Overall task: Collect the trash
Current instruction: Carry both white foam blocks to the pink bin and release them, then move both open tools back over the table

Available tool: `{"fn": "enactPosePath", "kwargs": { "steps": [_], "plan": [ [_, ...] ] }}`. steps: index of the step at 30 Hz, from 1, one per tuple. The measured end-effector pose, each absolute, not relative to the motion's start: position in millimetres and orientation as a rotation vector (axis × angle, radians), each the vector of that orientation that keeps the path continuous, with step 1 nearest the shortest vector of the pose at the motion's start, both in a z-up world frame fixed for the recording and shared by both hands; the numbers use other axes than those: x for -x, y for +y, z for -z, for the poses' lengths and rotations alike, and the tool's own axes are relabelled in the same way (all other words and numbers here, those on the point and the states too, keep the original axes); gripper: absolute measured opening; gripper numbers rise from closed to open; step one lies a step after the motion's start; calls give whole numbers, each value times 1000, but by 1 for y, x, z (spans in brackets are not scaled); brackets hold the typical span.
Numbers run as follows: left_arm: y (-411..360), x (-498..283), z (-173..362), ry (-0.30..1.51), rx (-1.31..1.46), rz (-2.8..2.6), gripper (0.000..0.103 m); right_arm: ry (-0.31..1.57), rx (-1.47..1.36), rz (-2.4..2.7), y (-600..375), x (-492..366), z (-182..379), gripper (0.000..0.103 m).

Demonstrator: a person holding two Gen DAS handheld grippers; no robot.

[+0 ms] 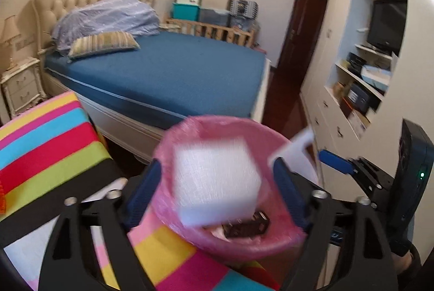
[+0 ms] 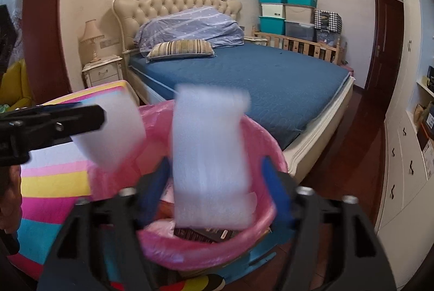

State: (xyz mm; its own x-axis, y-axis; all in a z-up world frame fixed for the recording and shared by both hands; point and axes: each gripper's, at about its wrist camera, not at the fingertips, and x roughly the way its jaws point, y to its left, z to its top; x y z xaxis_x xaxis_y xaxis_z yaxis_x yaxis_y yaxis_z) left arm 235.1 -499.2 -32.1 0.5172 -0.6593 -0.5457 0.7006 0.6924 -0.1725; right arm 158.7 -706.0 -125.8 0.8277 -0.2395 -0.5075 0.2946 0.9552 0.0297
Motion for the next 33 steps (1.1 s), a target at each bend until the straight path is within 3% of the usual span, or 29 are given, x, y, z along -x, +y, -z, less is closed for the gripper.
{"fn": "enactPosePath", "kwargs": {
  "steps": [7,14,17,33],
  "plan": [
    [-452,-243,13,558,-80,715,89,508,-130,318,-704,-140,119,73],
    [-367,-234,11,547,-152,521,89,499,-100,248,-649,-138,100,83],
    [-320,-226,13,540,-167,433,89,498,-72,178,-611,-151,94,88],
    [-70,-192,36,606,-144,-21,89,616,104,-232,-339,-253,105,88]
  ]
}}
